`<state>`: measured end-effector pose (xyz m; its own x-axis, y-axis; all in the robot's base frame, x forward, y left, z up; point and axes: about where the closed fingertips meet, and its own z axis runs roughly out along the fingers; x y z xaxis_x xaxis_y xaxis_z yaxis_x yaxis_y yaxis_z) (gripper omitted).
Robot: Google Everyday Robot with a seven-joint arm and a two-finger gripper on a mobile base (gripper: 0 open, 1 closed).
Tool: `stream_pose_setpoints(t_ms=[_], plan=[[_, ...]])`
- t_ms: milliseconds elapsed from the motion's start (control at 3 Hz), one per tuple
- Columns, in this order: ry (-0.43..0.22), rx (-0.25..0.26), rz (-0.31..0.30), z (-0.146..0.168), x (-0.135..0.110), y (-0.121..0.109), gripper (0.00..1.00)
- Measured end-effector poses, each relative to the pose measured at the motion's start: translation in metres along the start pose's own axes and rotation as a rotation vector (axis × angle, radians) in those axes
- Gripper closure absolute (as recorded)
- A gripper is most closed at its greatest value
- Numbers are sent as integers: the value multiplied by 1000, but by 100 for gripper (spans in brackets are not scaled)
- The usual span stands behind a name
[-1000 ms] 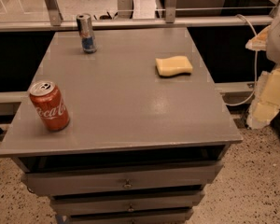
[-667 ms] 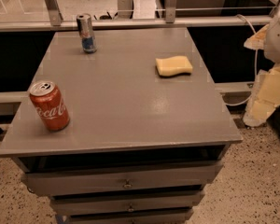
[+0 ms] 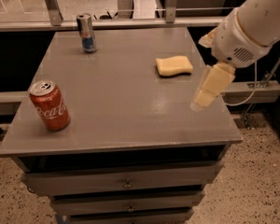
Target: Knock redbull can over
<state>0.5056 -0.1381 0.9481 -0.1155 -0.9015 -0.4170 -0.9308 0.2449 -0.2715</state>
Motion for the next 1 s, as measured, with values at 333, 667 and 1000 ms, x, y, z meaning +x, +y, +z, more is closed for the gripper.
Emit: stream_pose_setpoints(t_ms=[333, 667, 1000], plan=[[-150, -3, -7, 49, -58, -19, 0], [-150, -3, -7, 49, -59, -19, 0], [-166, 4, -5, 56, -64, -22, 0]])
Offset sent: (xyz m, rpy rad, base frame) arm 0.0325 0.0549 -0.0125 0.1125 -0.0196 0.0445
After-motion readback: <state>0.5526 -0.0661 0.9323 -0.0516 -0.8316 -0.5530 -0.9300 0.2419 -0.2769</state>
